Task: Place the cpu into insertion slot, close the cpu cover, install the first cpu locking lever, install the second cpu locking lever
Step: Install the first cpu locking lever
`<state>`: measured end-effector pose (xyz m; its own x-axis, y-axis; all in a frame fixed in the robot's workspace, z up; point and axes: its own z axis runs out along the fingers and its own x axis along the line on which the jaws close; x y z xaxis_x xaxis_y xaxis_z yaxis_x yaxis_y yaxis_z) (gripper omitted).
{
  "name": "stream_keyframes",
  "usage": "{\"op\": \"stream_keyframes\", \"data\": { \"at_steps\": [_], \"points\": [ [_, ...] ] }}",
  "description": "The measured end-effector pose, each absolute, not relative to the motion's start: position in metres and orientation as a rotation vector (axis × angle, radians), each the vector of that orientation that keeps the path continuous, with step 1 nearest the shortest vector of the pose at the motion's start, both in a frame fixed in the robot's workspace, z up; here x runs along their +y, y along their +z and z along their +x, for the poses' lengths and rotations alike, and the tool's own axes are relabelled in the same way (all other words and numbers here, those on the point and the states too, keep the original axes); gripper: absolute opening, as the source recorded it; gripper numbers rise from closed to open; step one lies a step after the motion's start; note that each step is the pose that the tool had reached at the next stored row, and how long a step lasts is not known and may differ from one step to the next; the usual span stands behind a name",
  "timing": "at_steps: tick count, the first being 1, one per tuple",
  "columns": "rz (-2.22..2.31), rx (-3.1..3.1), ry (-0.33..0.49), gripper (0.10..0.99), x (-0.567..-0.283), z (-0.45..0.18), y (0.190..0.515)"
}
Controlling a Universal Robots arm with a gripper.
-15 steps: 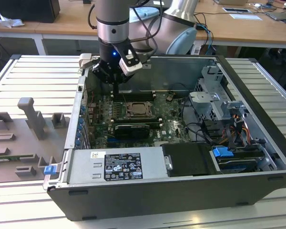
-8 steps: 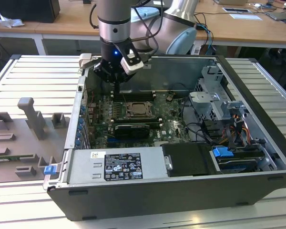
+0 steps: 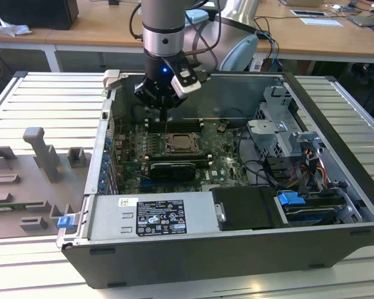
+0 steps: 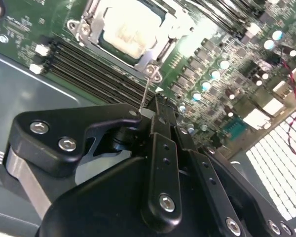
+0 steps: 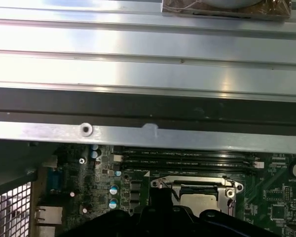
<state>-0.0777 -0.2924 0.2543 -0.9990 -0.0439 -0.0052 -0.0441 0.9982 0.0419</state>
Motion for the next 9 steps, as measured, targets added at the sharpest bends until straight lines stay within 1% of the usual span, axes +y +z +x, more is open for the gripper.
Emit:
{"op": "stream_keyframes", "data": {
  "at_steps": [9],
  "points": [
    [-0.069, 3.136, 0.066, 0.106, -0.292, -0.054, 0.250]
  ]
}}
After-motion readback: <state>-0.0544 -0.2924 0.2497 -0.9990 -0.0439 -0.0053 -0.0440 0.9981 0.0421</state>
